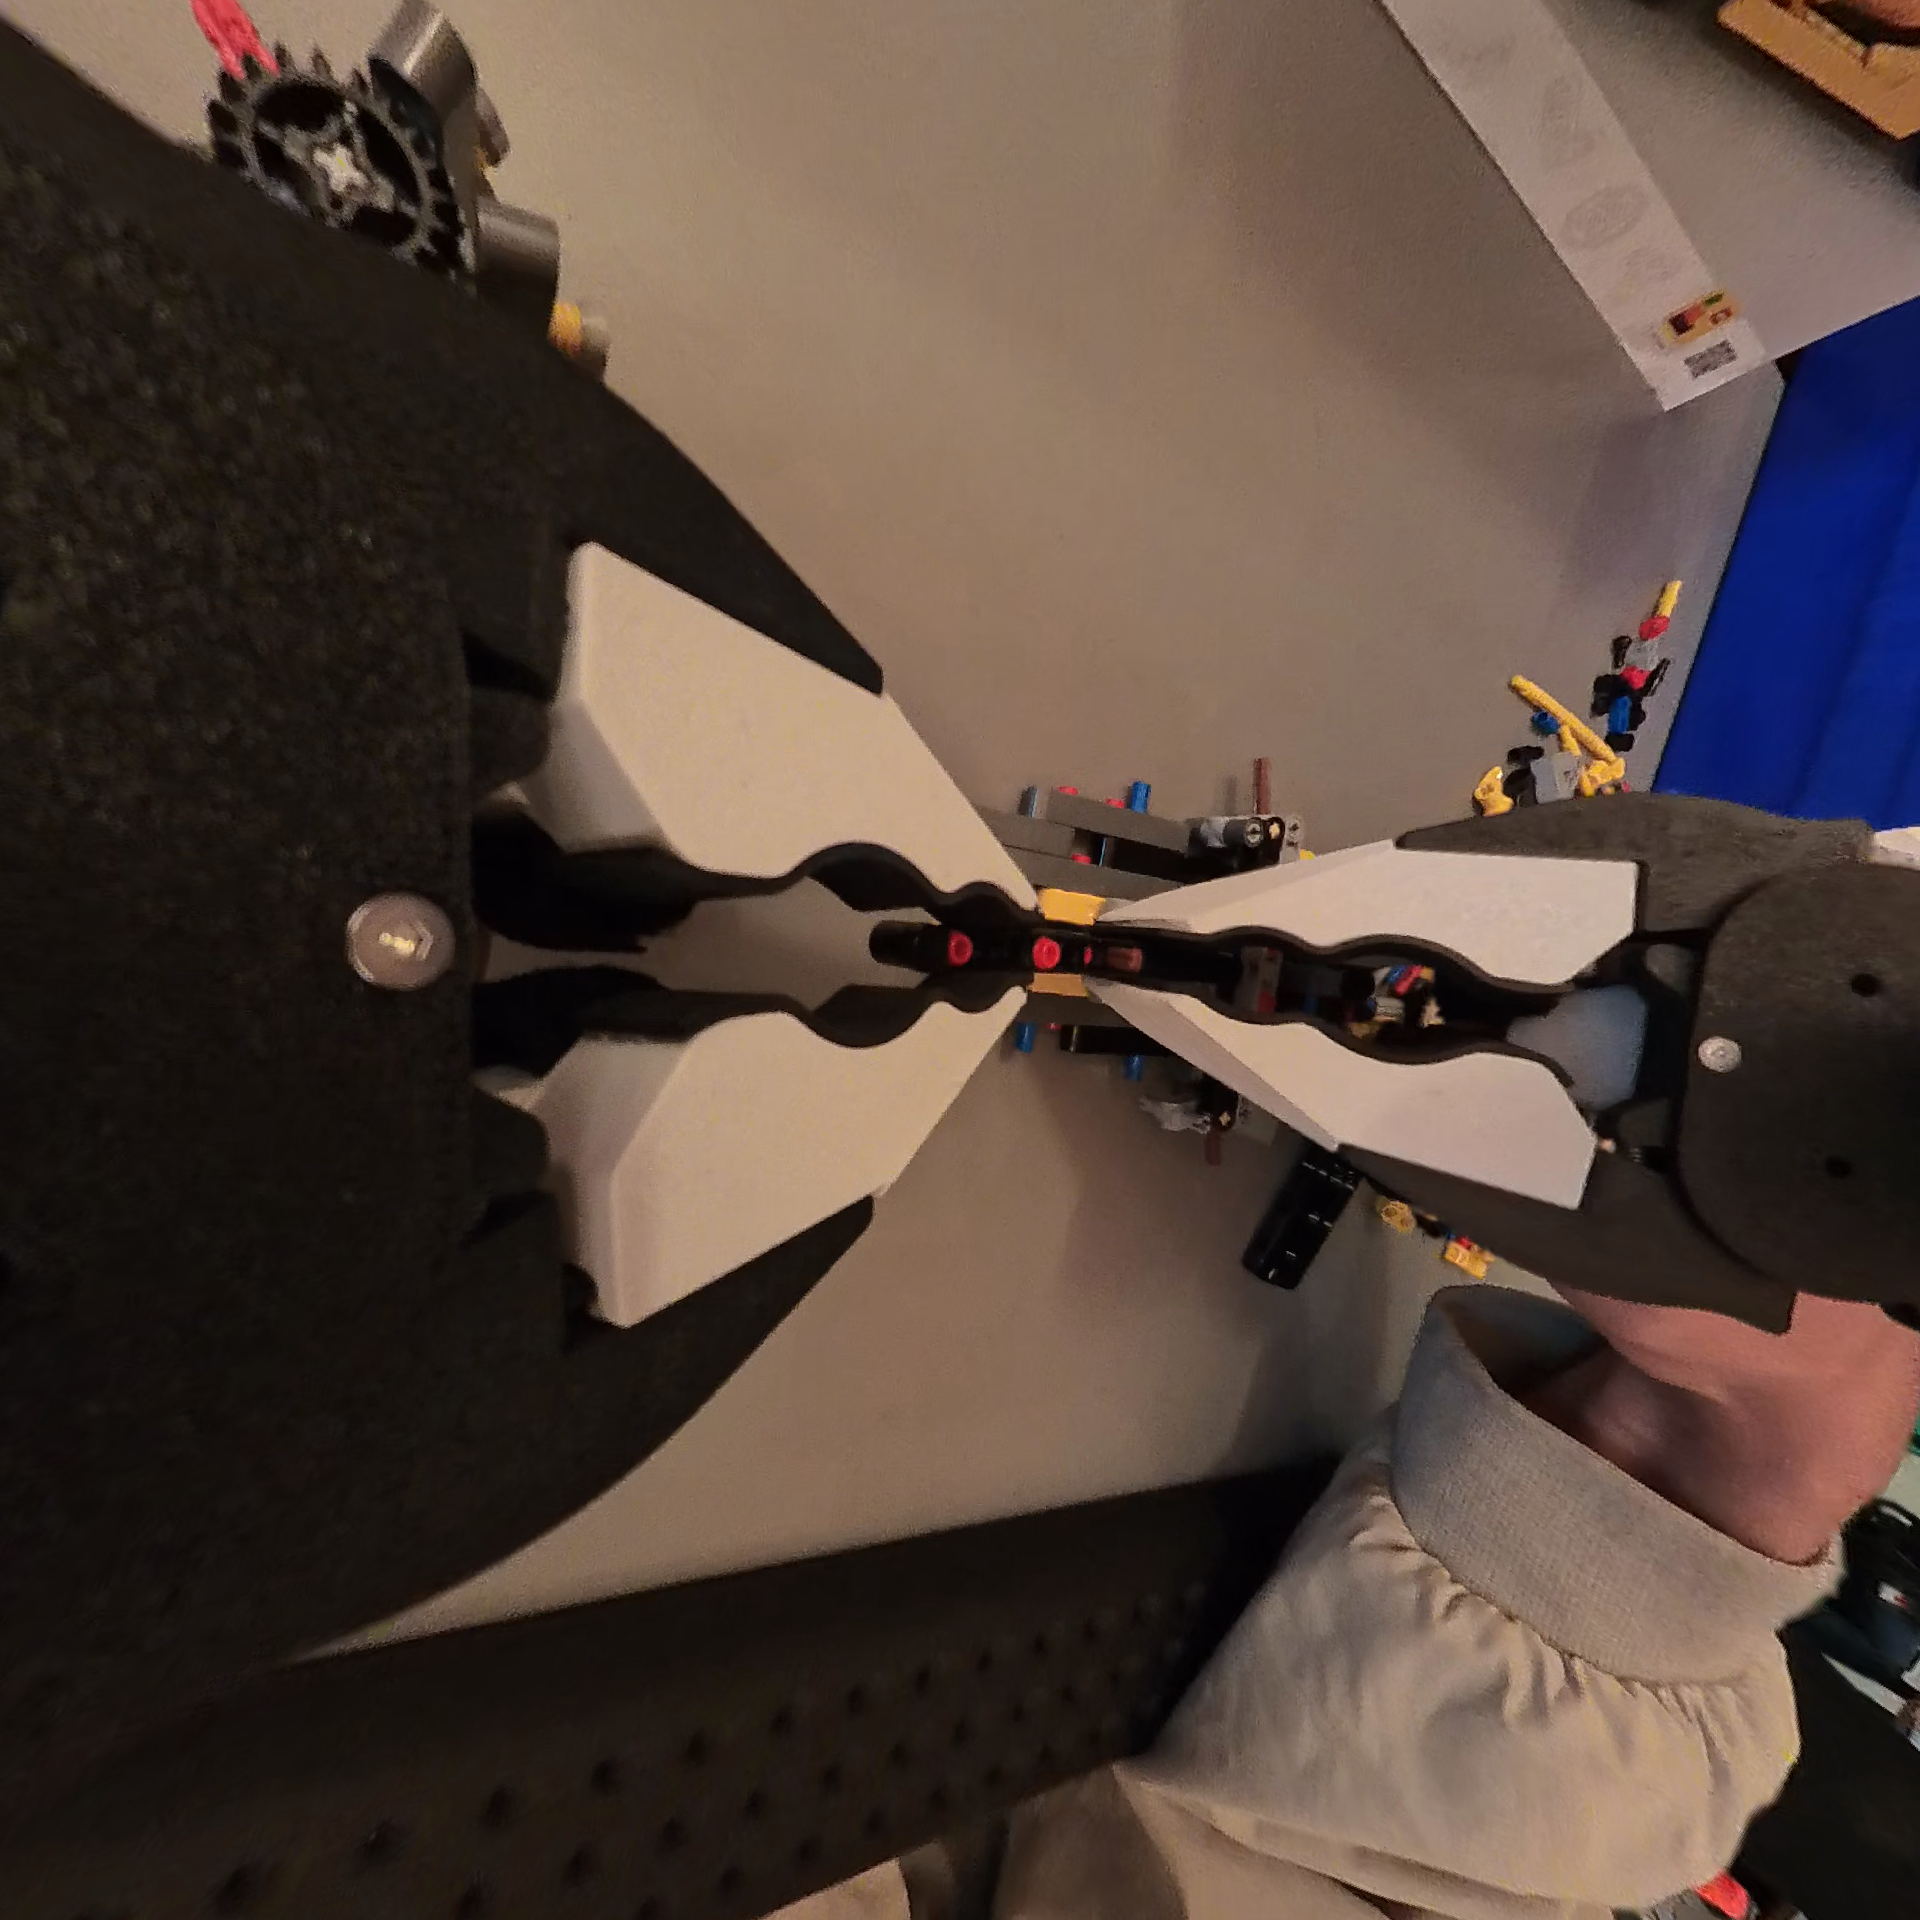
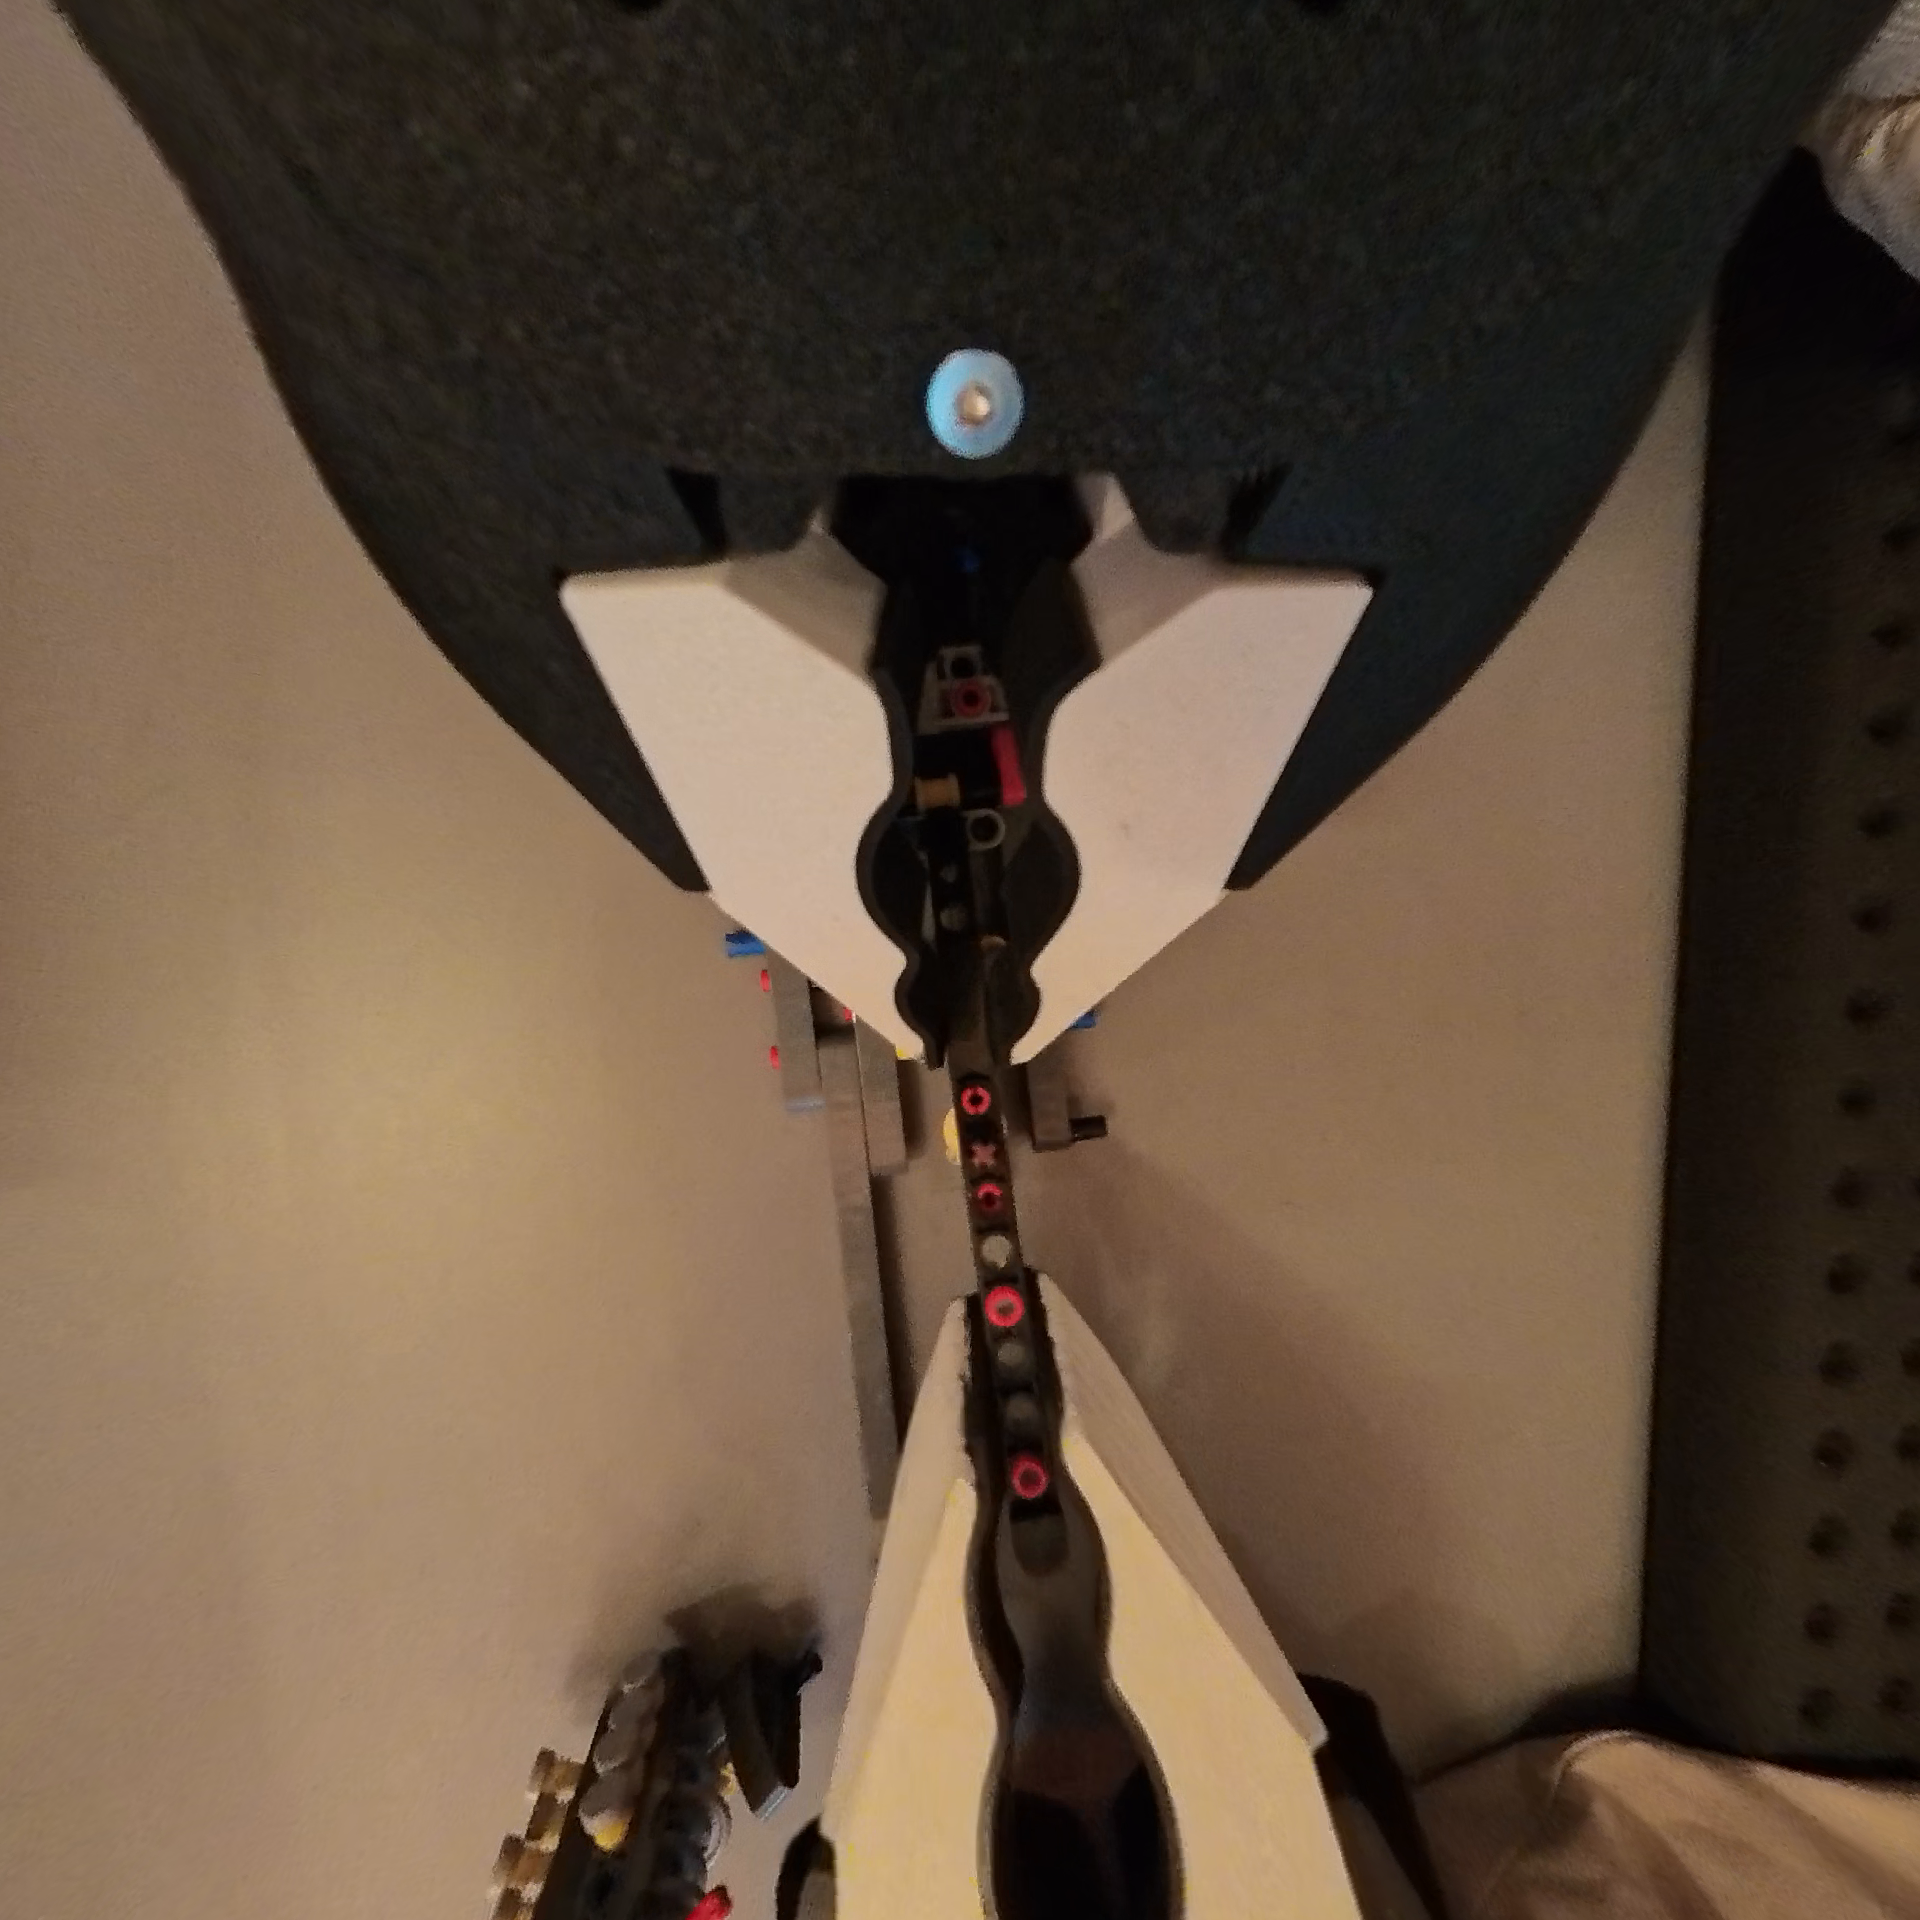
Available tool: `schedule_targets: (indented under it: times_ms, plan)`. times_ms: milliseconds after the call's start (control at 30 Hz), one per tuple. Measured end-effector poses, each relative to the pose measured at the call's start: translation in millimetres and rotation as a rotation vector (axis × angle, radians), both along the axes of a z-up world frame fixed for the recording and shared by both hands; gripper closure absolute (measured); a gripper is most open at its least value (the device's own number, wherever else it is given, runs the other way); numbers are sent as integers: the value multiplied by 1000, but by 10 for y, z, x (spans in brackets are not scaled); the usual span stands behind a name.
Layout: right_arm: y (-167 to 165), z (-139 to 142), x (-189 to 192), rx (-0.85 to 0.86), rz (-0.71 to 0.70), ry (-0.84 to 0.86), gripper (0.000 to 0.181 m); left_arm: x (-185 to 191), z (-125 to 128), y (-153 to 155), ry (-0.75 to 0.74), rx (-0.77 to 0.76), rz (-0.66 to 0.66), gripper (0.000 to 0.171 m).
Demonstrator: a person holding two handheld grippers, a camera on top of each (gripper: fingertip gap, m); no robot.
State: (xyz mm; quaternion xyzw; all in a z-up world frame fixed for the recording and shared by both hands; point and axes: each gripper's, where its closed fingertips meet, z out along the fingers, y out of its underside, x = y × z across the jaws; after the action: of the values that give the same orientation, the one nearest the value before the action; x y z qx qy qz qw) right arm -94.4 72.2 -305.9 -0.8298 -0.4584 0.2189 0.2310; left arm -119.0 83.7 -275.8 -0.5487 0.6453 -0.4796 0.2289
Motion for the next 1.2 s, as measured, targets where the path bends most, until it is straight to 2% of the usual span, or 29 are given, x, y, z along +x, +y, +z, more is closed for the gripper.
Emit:
schedule_targets:
  times_ms: [133,267,367,433,467,533,567,700,833,867,900,967,1100,1200]
  plan:
    - [19,-15,3,-5,-10,-5,173,1,-27,24,43,-50,21,167]
    - [-4,-46,-23,-14,1,-44,173,-65,-124,-20,71,199,-34,165]
    - [4,-15,-40,4,3,-31,173,-80,-127,-35,71,217,-45,165]
    - [-2,71,-91,49,-6,59,157,-80,-133,-30,73,209,-46,165]
    - [15,85,-82,73,-15,68,156,-82,-136,-28,72,203,-48,165]
    - [58,70,-67,112,-13,41,160,-86,-135,-26,72,193,-51,165]
    - [59,105,-107,124,2,66,173,-85,-134,-26,71,192,-52,165]
    - [72,46,-156,101,22,74,174,-92,-155,-25,80,192,-54,165]
    - [73,105,-169,66,20,134,175,-94,-112,-3,71,126,-32,164]
    - [100,210,-184,70,-1,210,175,-98,-90,12,62,103,-22,157]
    - [142,347,-174,85,-32,287,175,-103,-58,26,54,74,-17,140]
    - [181,506,-94,93,-76,350,175,-79,92,90,-1,12,15,131]
    - [194,705,-90,66,-114,520,175,-12,396,47,-154,-126,17,132]
    - [184,670,-121,69,-103,492,175,-10,559,12,-232,-201,0,140]
